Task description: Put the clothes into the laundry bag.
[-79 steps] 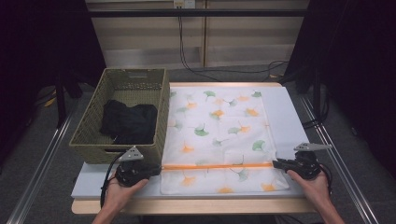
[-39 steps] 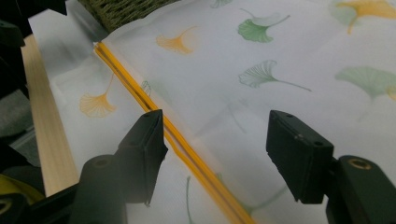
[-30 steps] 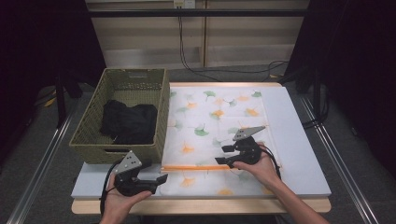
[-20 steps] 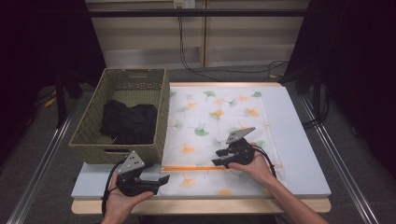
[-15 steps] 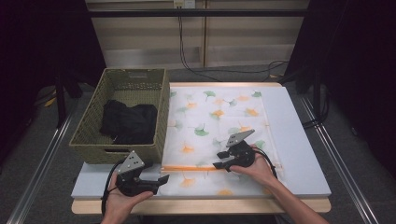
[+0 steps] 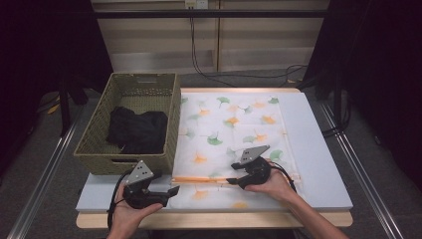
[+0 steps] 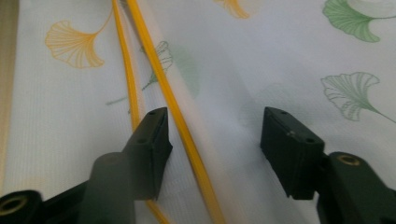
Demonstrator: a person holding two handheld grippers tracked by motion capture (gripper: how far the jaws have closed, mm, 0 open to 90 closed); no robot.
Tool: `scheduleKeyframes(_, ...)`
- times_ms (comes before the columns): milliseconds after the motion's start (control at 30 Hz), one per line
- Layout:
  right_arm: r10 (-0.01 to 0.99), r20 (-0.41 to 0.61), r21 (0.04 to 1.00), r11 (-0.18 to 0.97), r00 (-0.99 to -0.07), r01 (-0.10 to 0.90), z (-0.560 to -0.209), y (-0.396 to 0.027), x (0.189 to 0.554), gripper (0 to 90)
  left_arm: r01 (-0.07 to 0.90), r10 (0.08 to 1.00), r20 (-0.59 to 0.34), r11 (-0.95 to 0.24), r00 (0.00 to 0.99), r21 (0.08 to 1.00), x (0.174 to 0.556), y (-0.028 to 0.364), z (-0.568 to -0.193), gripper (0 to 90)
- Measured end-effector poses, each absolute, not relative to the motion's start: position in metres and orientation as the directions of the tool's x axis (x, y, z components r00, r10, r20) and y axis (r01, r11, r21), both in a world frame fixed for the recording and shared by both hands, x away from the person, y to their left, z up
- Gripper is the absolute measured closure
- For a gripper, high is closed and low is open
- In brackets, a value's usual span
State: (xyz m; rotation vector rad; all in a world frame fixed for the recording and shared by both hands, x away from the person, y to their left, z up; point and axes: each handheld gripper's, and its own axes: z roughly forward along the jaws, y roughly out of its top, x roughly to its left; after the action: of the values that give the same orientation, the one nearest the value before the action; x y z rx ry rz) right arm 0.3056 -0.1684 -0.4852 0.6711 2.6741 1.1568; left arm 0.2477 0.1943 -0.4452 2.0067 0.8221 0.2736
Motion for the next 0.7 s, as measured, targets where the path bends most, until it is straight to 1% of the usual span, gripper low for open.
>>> scheduleKeyframes(100,0.483,0.036,0.715,0.600,-0.875,0.361,-0.484,-0.169,0.308,55.8,0.448,0.649,-0.133,-0.347,0.749,0.824,0.248,0.195,-0.445,19.1)
scheduleKeyframes(167,0.484,0.021,0.722,0.598,-0.875,0.348,-0.484,-0.169,0.310,55.7,0.446,0.650,-0.130,-0.349,0.749,0.824,0.249,0.195,-0.445,19.1)
scheduleKeyframes(300,0.524,0.017,0.708,0.595,-0.852,0.380,-0.482,-0.166,0.313,55.9,0.450,0.649,-0.133,-0.351,0.749,0.821,0.249,0.195,-0.446,19.0)
scheduleKeyframes(367,0.544,-0.017,0.715,0.593,-0.839,0.370,-0.483,-0.166,0.315,56.0,0.450,0.650,-0.133,-0.351,0.749,0.821,0.249,0.195,-0.446,19.0)
scheduleKeyframes(433,0.567,0.001,0.713,0.577,-0.824,0.398,-0.483,-0.166,0.320,55.4,0.450,0.648,-0.135,-0.350,0.750,0.822,0.249,0.195,-0.446,19.0)
scheduleKeyframes(467,0.589,-0.009,0.707,0.575,-0.808,0.411,-0.483,-0.167,0.322,51.1,0.451,0.649,-0.135,-0.349,0.748,0.821,0.249,0.195,-0.446,18.9)
scheduleKeyframes(500,0.580,-0.001,0.709,0.575,-0.815,0.408,-0.483,-0.168,0.324,50.0,0.453,0.650,-0.136,-0.349,0.748,0.821,0.249,0.195,-0.446,18.9)
scheduleKeyframes(533,0.589,0.015,0.706,0.566,-0.808,0.426,-0.483,-0.168,0.325,51.0,0.456,0.652,-0.142,-0.342,0.745,0.822,0.249,0.195,-0.446,18.9)
scheduleKeyframes(567,0.603,0.000,0.703,0.567,-0.798,0.429,-0.482,-0.168,0.326,50.6,0.455,0.652,-0.138,-0.346,0.745,0.820,0.250,0.195,-0.446,18.9)
scheduleKeyframes(600,0.604,0.022,0.702,0.558,-0.797,0.442,-0.483,-0.168,0.328,50.8,0.455,0.653,-0.138,-0.347,0.745,0.820,0.250,0.195,-0.446,18.8)
scheduleKeyframes(633,0.605,0.019,0.696,0.564,-0.796,0.446,-0.482,-0.169,0.329,52.4,0.454,0.651,-0.136,-0.349,0.747,0.820,0.250,0.195,-0.446,18.8)
scheduleKeyframes(700,0.612,0.017,0.699,0.559,-0.790,0.447,-0.482,-0.169,0.329,53.0,0.451,0.651,-0.130,-0.354,0.748,0.819,0.249,0.195,-0.446,18.7)
